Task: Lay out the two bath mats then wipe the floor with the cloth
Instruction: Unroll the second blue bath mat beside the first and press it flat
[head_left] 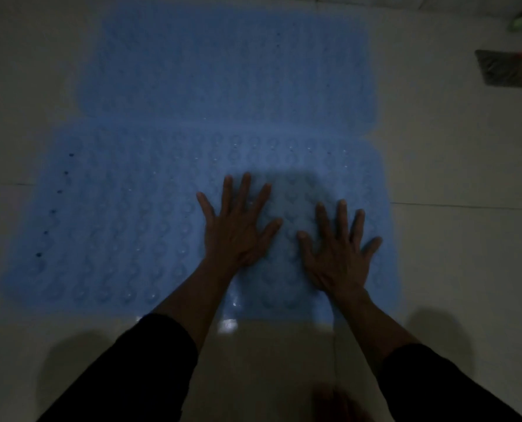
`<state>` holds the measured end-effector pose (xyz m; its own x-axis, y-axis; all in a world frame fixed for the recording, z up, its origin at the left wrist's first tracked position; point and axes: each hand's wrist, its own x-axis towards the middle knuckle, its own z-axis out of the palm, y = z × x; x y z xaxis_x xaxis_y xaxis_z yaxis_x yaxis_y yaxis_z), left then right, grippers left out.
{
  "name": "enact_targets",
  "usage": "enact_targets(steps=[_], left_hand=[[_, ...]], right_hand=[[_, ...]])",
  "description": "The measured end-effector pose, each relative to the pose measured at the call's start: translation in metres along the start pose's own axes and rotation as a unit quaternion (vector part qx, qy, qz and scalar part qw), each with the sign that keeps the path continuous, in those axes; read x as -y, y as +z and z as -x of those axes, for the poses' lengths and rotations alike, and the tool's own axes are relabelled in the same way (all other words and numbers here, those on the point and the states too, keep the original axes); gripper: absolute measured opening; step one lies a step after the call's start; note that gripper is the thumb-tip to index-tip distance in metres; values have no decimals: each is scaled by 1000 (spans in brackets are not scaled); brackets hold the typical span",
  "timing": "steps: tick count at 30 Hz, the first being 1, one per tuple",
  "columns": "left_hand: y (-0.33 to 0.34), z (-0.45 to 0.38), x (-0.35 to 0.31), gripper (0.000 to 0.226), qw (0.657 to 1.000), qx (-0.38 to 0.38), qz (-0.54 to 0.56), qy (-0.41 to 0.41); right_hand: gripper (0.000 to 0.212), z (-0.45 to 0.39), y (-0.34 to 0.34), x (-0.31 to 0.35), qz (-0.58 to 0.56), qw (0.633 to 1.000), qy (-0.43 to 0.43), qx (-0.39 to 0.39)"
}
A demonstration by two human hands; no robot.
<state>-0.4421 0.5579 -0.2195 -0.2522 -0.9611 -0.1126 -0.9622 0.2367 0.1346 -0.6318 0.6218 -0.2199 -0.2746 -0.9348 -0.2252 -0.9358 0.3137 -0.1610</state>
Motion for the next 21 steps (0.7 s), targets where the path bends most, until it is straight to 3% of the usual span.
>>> enact_targets(steps=[10, 21], left_hand=[[8, -16, -5, 73, 1000, -14, -3, -15], [-1, -18, -10, 69, 996, 76, 14, -36]], right_hand=[[76, -1, 2, -2, -16, 1000, 5, -3], [72, -2, 0, 0, -12, 1000, 5, 22]])
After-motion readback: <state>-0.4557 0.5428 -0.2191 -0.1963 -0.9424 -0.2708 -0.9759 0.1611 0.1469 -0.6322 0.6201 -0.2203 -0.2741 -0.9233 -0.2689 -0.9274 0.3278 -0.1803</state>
